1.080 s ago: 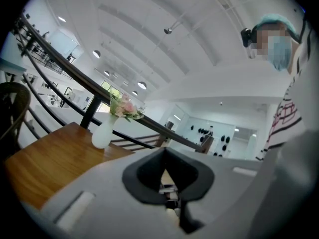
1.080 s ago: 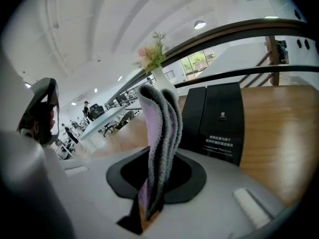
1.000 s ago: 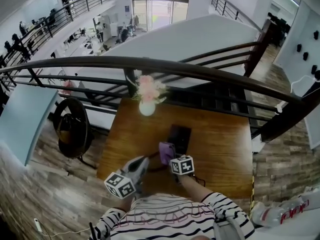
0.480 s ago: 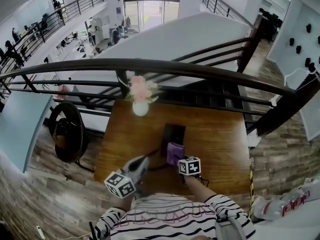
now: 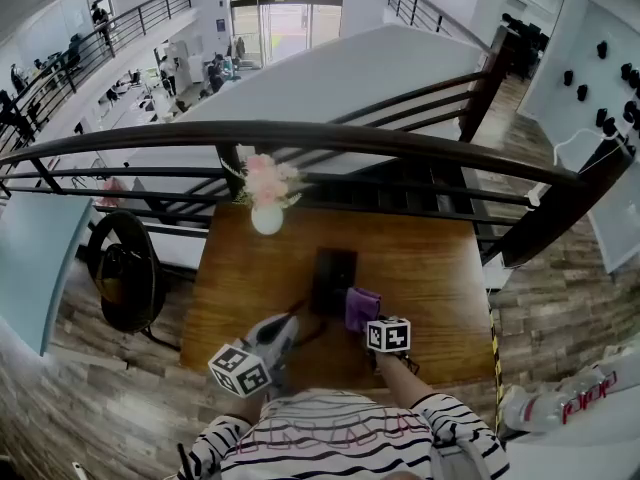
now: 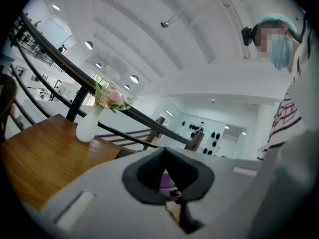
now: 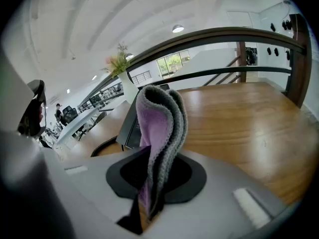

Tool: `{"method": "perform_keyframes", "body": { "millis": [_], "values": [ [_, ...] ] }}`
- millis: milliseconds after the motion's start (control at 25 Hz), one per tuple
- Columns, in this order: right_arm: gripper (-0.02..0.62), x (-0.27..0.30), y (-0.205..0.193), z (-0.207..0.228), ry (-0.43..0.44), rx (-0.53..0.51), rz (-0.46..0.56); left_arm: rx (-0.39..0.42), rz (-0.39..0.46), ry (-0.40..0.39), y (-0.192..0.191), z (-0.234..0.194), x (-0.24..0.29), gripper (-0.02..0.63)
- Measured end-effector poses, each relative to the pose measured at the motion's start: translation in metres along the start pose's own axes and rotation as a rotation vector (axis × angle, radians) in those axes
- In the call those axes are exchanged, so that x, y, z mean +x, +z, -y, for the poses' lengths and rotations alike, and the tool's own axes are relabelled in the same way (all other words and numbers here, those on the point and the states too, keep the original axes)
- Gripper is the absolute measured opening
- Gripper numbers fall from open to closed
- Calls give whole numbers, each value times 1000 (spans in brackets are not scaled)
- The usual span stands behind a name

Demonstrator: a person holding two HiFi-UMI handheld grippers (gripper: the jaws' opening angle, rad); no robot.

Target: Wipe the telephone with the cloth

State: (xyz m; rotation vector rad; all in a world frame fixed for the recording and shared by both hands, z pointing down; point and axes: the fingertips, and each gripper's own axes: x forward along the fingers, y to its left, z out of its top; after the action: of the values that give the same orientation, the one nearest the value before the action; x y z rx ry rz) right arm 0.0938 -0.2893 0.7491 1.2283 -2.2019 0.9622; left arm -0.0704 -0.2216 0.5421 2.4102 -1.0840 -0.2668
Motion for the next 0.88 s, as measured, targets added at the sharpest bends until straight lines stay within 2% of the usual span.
{"method": "perform_keyframes", "body": {
  "millis": [240,680,880],
  "values": [
    [54,-12,6,-2,17,19,39,6,-3,-5,-1,7,4,0],
    [54,-72,59,-53,152,-22,268,31,7,13,-2,13,4,0],
    [54,-102,74,-69,223,-31,334,35,6,17,-5,21,7,0]
  ]
}}
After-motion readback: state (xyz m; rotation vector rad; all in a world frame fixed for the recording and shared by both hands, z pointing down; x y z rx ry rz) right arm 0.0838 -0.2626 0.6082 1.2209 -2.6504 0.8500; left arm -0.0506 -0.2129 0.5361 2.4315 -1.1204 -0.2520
